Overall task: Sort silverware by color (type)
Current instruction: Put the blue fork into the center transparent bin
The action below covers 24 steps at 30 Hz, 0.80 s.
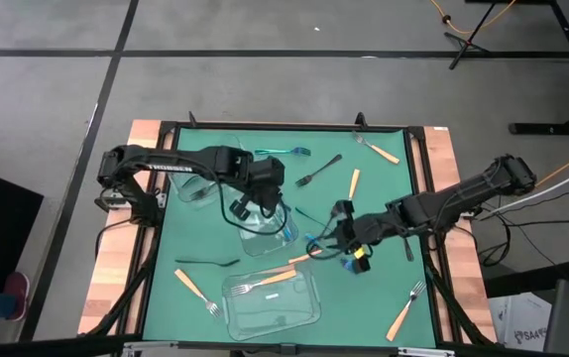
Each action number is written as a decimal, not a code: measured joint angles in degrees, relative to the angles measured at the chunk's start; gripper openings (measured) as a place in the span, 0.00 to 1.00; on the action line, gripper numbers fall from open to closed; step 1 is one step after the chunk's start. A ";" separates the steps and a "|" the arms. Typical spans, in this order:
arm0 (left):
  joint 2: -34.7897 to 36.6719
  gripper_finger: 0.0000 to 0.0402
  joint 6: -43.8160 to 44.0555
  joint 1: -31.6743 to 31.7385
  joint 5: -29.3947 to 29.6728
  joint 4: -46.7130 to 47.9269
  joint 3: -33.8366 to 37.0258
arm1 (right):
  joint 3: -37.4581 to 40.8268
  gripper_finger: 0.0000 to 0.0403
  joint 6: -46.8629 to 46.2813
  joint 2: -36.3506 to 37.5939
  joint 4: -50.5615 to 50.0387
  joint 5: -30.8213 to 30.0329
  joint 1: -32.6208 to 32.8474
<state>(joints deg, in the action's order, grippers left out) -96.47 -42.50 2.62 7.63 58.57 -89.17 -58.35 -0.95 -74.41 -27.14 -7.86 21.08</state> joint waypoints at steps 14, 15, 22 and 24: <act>-0.02 0.01 -7.61 3.53 -9.01 -17.31 18.79 | 0.02 0.22 2.80 0.00 -0.02 5.97 -5.53; -0.02 0.01 -7.61 3.49 -9.14 -18.39 19.85 | 0.02 0.22 2.88 0.00 -0.02 5.95 -5.53; -0.02 0.01 -7.63 3.49 -11.50 -25.31 26.24 | 0.02 0.22 2.97 0.00 0.00 5.97 -5.49; -0.02 0.01 -7.61 3.49 -11.77 -27.15 27.50 | 0.02 0.22 2.97 0.00 -0.02 5.96 -5.49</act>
<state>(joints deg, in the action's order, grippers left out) -96.49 -50.11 6.11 -4.14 31.42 -61.67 -58.33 2.02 -74.41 -27.15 -1.90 15.59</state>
